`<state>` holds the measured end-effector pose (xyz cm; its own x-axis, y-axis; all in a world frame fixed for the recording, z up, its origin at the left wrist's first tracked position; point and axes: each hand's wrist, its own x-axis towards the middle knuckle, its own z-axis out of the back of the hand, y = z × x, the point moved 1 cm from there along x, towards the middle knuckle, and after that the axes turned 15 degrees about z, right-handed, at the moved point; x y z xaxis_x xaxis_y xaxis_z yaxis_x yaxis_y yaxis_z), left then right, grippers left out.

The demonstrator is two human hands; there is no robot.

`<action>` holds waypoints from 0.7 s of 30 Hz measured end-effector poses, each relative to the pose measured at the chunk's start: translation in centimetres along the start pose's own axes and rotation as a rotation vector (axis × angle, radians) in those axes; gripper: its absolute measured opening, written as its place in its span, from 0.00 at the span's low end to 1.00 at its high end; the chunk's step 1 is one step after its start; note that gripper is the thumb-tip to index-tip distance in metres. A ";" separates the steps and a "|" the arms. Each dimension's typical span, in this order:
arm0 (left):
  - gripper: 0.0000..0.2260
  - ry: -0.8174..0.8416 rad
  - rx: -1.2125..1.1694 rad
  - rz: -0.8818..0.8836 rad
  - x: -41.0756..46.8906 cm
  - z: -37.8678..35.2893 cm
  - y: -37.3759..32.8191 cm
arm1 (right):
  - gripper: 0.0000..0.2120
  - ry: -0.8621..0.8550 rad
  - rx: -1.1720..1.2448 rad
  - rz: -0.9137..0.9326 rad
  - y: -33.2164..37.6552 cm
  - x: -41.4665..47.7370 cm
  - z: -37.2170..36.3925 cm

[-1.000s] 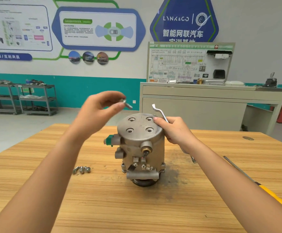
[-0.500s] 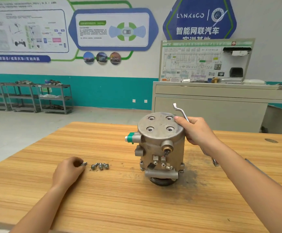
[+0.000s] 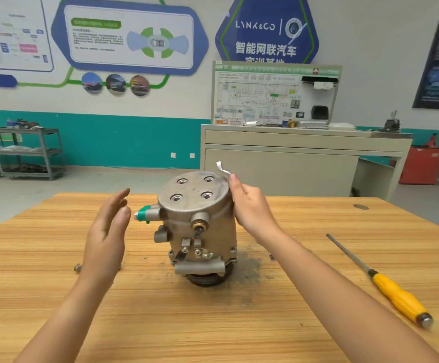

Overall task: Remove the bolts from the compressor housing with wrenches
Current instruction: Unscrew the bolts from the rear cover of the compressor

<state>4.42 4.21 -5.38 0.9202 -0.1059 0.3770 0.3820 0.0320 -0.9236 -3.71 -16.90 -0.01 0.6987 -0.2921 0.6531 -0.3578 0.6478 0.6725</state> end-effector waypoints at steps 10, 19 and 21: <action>0.10 -0.067 0.222 -0.222 -0.6 -3.6 -1.9 | 0.15 0.204 -0.681 -0.271 -10.3 -6.8 3.2; 0.09 -0.053 0.213 -0.245 -0.6 -3.5 -1.9 | 0.17 0.452 -1.209 -0.332 -14.4 -6.4 5.5; 0.08 -0.055 0.217 -0.267 -0.8 -3.6 -1.9 | 0.16 0.447 -1.205 -0.335 -14.5 -6.5 5.4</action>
<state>2.70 0.64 -4.19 0.7860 -0.0860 0.6122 0.6142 0.2212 -0.7575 -6.42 -28.24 -12.15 0.8698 -0.4547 0.1915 0.4783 0.8723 -0.1013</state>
